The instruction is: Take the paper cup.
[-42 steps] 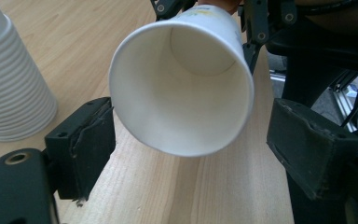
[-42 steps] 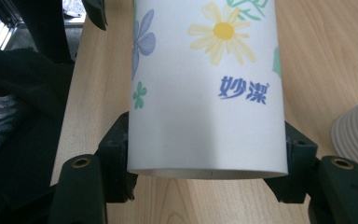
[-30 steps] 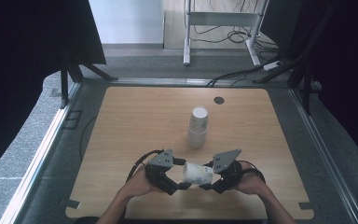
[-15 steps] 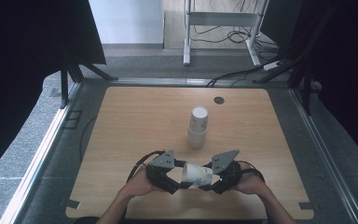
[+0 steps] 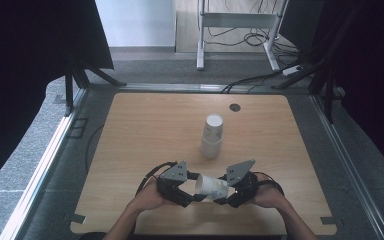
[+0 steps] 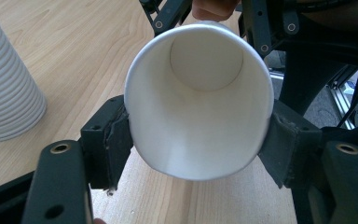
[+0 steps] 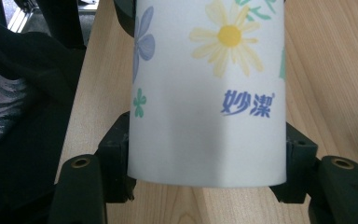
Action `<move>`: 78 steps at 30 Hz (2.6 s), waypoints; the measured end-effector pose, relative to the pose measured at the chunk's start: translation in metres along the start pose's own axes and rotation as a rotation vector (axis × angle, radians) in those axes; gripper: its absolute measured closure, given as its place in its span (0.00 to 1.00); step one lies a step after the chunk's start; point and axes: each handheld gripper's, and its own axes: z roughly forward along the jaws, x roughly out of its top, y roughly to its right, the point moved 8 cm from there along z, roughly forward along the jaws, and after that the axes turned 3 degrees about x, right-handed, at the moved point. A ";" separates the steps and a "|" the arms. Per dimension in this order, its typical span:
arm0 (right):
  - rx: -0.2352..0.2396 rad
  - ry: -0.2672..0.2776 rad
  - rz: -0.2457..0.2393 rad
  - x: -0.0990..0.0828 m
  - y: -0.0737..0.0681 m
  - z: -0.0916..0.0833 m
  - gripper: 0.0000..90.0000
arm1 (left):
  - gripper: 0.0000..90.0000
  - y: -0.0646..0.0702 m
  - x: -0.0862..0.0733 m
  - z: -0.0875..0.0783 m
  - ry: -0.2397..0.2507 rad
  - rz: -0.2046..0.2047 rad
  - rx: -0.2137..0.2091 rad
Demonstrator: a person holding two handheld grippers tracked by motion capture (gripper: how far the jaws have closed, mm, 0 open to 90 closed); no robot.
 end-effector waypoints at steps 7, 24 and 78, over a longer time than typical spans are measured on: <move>-0.001 -0.004 0.004 -0.001 0.001 0.001 0.41 | 0.36 0.000 0.000 0.000 -0.001 0.002 0.004; -0.021 -0.014 0.041 -0.002 0.004 -0.007 0.30 | 0.36 -0.005 0.002 -0.008 -0.084 0.025 0.032; -0.074 -0.241 0.038 0.009 0.002 0.012 0.41 | 0.24 -0.003 0.039 0.006 -0.460 0.201 0.065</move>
